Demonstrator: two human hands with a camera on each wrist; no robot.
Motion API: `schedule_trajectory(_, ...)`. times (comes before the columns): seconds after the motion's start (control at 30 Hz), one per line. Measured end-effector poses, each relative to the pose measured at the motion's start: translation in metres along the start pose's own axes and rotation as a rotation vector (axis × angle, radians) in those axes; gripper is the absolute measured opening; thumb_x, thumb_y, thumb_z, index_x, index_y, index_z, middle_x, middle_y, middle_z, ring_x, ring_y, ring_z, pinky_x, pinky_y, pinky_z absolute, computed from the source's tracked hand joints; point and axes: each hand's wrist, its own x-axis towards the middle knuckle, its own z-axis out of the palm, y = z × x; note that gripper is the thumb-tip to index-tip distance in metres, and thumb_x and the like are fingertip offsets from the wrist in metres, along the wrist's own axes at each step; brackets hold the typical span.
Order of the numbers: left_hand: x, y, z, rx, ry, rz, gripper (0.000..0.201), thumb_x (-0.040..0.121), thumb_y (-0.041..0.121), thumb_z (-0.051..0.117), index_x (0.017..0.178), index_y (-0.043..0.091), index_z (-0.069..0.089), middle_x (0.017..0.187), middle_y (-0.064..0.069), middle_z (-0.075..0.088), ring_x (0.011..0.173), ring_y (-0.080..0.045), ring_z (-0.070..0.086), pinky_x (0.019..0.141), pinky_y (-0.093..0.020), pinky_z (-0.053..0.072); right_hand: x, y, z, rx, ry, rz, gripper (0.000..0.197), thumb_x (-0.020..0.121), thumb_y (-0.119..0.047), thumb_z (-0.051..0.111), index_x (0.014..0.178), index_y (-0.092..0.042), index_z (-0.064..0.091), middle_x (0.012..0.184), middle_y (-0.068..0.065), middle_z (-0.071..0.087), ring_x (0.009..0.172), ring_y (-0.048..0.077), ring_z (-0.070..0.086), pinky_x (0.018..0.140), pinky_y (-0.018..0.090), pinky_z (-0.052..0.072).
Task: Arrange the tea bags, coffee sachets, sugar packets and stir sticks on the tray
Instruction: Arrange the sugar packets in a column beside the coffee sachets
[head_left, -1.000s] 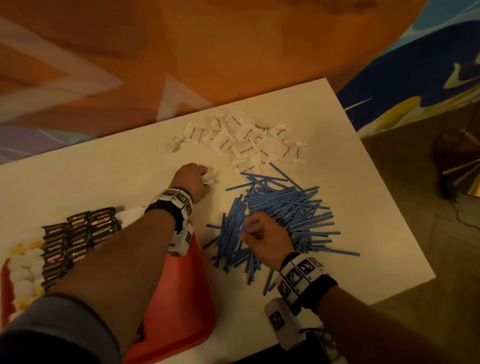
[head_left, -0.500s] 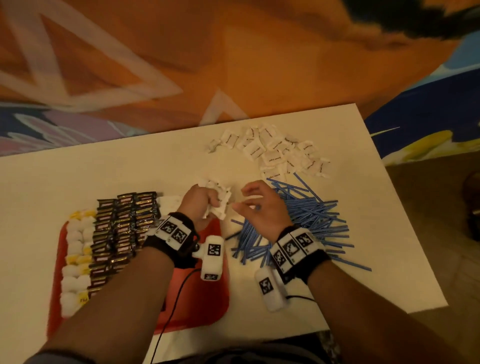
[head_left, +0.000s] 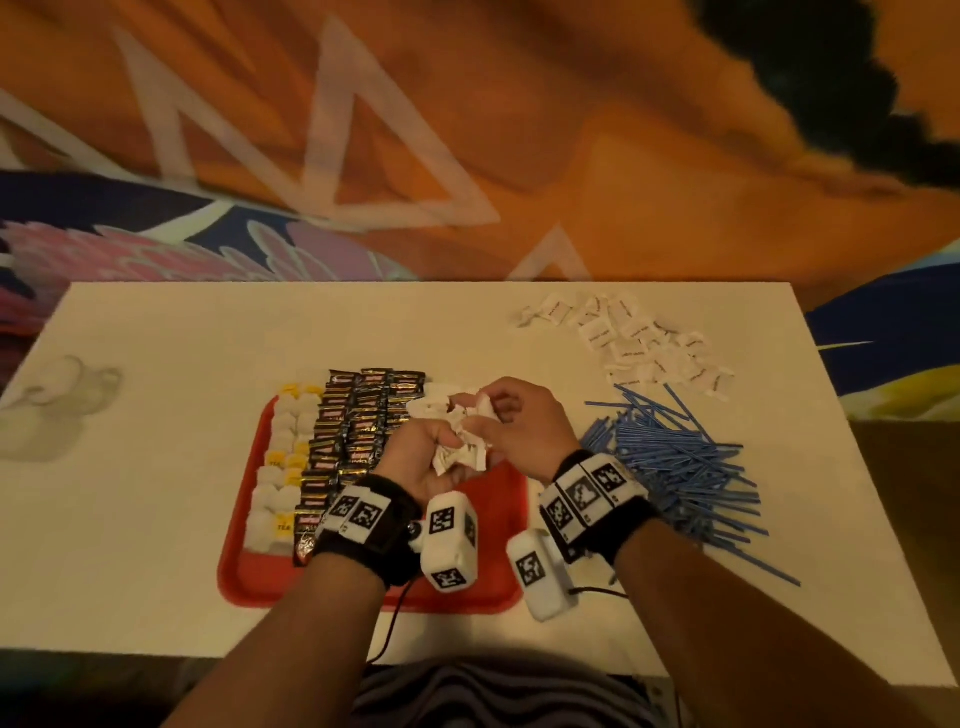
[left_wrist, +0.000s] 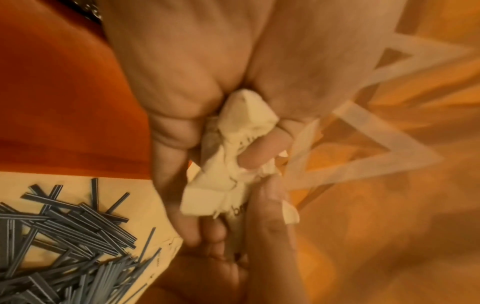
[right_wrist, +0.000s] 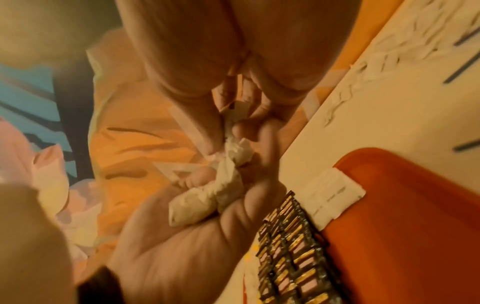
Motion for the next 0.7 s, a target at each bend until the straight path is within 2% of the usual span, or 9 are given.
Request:
schedule_trajectory(0.07,-0.007,0.003,-0.013,-0.012,0.017,0.02,0.058,0.06,-0.008,0.037,0.114,0.0,0.057,0.084,-0.018,0.071,0.069,-0.033,0.071,0.06,-0.04,0.062,-0.002,-0.006,0.01,0.138,0.022,0.069,0.017,0.083,-0.001,0.072,0.079,-0.013,0.06,0.069,-0.006,0.071,0.064,0.013,0.068,0.055,0.03,0.055)
schedule_trajectory(0.17,-0.014,0.01,-0.032,-0.064,0.034,0.034,0.056,0.061,-0.015,0.034,0.107,0.006,0.059,0.087,-0.016,0.065,0.072,-0.028,0.065,0.058,-0.037,0.062,-0.004,-0.012,0.023,0.265,0.08,0.135,0.019,0.08,-0.001,0.075,0.076,-0.018,0.067,0.073,0.018,0.061,0.07,0.029,0.059,0.066,0.042,0.051)
schedule_trajectory(0.27,-0.025,0.016,-0.047,-0.026,0.065,0.069,0.045,0.071,-0.017,0.028,0.087,0.011,0.058,0.076,-0.01,0.053,0.056,-0.019,0.057,0.043,-0.025,0.049,-0.008,-0.018,0.033,0.346,0.055,0.175,0.023,0.08,0.006,0.071,0.085,-0.017,0.07,0.081,0.018,0.066,0.072,0.026,0.06,0.072,0.039,0.049)
schedule_trajectory(0.33,-0.032,0.019,-0.055,-0.018,0.06,0.087,0.036,0.071,-0.013,0.032,0.084,0.014,0.053,0.071,-0.005,0.045,0.049,-0.015,0.047,0.038,-0.02,0.037,-0.009,-0.022,0.039,0.398,0.038,0.198,0.026,0.082,0.013,0.065,0.091,-0.011,0.067,0.083,0.012,0.068,0.073,0.021,0.062,0.071,0.035,0.054)
schedule_trajectory(0.43,-0.044,0.026,-0.065,-0.007,-0.003,0.11,0.008,0.079,0.005,0.048,0.076,0.013,0.048,0.063,-0.002,0.045,0.041,-0.013,0.038,0.036,-0.017,0.025,-0.009,-0.027,0.054,0.461,0.085,0.235,0.025,0.082,0.016,0.063,0.089,-0.008,0.065,0.088,0.012,0.067,0.077,0.021,0.066,0.066,0.03,0.06)
schedule_trajectory(0.5,-0.047,0.029,-0.074,0.064,-0.016,0.119,0.038,0.096,0.036,0.053,0.067,0.013,0.048,0.059,-0.001,0.047,0.039,-0.013,0.036,0.037,-0.018,0.022,-0.009,-0.027,0.065,0.465,0.142,0.259,0.016,0.084,0.009,0.066,0.087,-0.006,0.065,0.091,0.015,0.068,0.079,0.023,0.067,0.064,0.032,0.06)
schedule_trajectory(0.57,-0.044,0.03,-0.082,0.188,0.038,0.165,0.055,0.098,0.055,0.049,0.063,0.013,0.049,0.056,-0.001,0.046,0.041,-0.014,0.035,0.036,-0.019,0.023,-0.009,-0.026,0.076,0.461,0.181,0.268,0.008,0.086,0.001,0.068,0.086,-0.006,0.064,0.094,0.017,0.068,0.083,0.026,0.067,0.063,0.033,0.06)
schedule_trajectory(0.63,-0.043,0.027,-0.088,0.298,0.098,0.235,0.043,0.102,0.043,0.049,0.074,0.011,0.057,0.059,-0.002,0.046,0.043,-0.015,0.042,0.035,-0.02,0.026,-0.008,-0.024,0.085,0.456,0.225,0.278,0.006,0.087,-0.003,0.069,0.088,-0.005,0.064,0.099,0.02,0.067,0.086,0.027,0.067,0.063,0.033,0.059)
schedule_trajectory(0.7,-0.044,0.025,-0.093,0.33,0.117,0.301,0.022,0.104,0.025,0.049,0.097,0.009,0.063,0.064,-0.005,0.052,0.049,-0.016,0.054,0.035,-0.019,0.031,-0.007,-0.019,0.092,0.384,0.282,0.272,0.009,0.087,-0.008,0.07,0.094,-0.006,0.065,0.103,0.02,0.068,0.082,0.024,0.066,0.065,0.033,0.058)
